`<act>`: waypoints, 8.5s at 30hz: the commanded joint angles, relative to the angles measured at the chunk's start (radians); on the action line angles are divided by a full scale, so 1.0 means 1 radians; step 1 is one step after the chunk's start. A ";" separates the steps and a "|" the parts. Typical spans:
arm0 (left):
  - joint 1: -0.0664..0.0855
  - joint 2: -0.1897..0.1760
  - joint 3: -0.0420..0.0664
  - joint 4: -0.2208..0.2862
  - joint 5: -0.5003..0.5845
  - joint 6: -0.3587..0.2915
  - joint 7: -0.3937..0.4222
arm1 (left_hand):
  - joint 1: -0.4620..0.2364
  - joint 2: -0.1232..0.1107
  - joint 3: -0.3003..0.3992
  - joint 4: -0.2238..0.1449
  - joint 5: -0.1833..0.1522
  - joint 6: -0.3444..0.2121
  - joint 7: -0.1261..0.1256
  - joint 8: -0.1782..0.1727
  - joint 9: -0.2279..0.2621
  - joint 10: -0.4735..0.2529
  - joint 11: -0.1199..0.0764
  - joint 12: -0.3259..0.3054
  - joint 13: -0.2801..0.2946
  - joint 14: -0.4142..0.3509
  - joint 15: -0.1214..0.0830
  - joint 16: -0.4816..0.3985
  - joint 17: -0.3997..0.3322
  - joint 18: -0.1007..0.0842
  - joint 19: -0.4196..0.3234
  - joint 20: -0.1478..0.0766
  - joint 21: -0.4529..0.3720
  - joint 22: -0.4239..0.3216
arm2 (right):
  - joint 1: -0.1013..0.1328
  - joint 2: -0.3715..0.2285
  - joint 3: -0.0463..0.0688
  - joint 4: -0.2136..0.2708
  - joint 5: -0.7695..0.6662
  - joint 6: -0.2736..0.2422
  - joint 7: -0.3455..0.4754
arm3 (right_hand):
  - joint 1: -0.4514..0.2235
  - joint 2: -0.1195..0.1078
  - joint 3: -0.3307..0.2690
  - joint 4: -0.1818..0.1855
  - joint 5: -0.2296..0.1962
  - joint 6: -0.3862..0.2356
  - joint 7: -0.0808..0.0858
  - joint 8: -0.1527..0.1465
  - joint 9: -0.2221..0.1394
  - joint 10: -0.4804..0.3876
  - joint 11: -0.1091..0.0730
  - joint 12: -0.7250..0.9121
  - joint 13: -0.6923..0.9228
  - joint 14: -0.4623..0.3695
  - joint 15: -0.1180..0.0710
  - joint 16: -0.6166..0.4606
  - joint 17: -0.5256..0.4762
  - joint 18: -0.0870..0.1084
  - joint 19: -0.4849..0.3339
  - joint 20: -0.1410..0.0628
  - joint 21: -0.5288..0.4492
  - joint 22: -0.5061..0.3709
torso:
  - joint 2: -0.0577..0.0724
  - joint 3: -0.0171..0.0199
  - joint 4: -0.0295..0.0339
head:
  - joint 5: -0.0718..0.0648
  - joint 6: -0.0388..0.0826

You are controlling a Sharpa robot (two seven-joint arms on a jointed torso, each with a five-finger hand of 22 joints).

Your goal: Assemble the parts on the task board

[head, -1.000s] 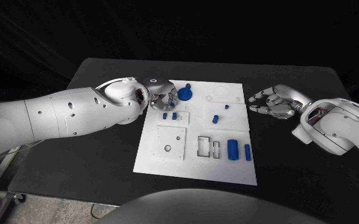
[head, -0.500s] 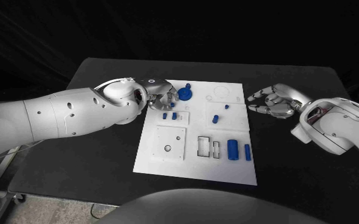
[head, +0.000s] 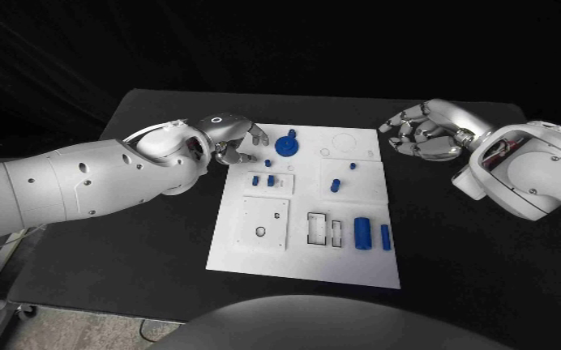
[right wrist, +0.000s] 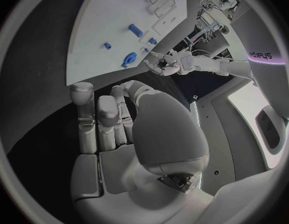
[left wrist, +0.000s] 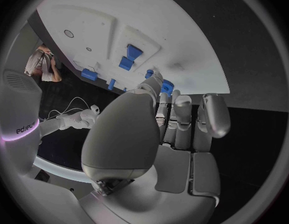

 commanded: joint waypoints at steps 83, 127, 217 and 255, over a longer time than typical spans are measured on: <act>-0.006 -0.031 -0.019 -0.014 0.809 -0.101 0.612 | -0.124 0.092 -0.352 0.075 0.020 -0.150 0.045 0.182 -0.082 -0.229 0.036 0.217 -0.012 -0.286 0.050 -0.275 -0.354 0.085 -0.329 0.053 -0.497 0.038 | -0.127 0.270 0.003 -0.215 -0.656 0.066 -0.061 | -0.025 0.006 -0.015 -0.070 -0.274 0.162 -0.008 0.016 0.117 0.109 -0.006 -0.453 -0.514 0.008 0.025 0.027 -0.037 0.003 0.061 0.024 0.008 0.084 | 0.004 -0.0069 0.0136 | -0.028 0.000; -0.014 -0.010 -0.020 -0.032 0.809 -0.087 0.598 | -0.100 0.132 -0.351 0.073 0.046 -0.148 0.063 0.203 -0.100 -0.231 0.034 0.227 -0.035 -0.290 0.050 -0.279 -0.366 0.088 -0.334 0.054 -0.528 0.037 | -0.144 0.411 0.007 -0.051 -0.611 0.083 -0.040 | 0.006 0.007 -0.009 -0.104 -0.283 0.128 0.013 -0.024 0.128 0.140 0.003 -0.482 -0.537 0.099 0.031 0.195 0.176 -0.037 0.149 0.026 0.262 0.139 | -0.007 -0.0047 0.0239 | -0.018 0.000; -0.020 0.004 -0.025 -0.040 0.822 -0.093 0.566 | -0.065 0.204 -0.374 0.069 0.101 -0.153 0.072 0.230 -0.137 -0.232 0.036 0.248 -0.072 -0.292 0.051 -0.271 -0.378 0.089 -0.327 0.055 -0.561 0.047 | -0.257 0.473 0.008 -0.086 -0.653 0.091 -0.046 | 0.016 0.008 -0.007 -0.115 -0.293 0.126 0.013 -0.038 0.128 0.164 -0.001 -0.474 -0.533 0.074 0.029 0.170 0.132 -0.026 0.124 0.025 0.219 0.126 | -0.008 -0.0055 0.0215 | 0.029 0.000; -0.024 0.012 -0.025 -0.047 0.822 -0.076 0.556 | -0.053 0.208 -0.376 0.068 0.108 -0.154 0.077 0.233 -0.142 -0.232 0.033 0.251 -0.076 -0.292 0.050 -0.269 -0.379 0.090 -0.325 0.054 -0.563 0.050 | -0.262 0.479 0.007 -0.081 -0.652 0.108 -0.054 | 0.010 0.007 -0.005 -0.114 -0.319 0.095 0.024 -0.072 0.115 0.147 0.009 -0.483 -0.535 0.053 0.037 0.147 0.097 -0.020 0.098 0.031 0.182 0.115 | -0.009 -0.0064 0.0218 | 0.027 0.000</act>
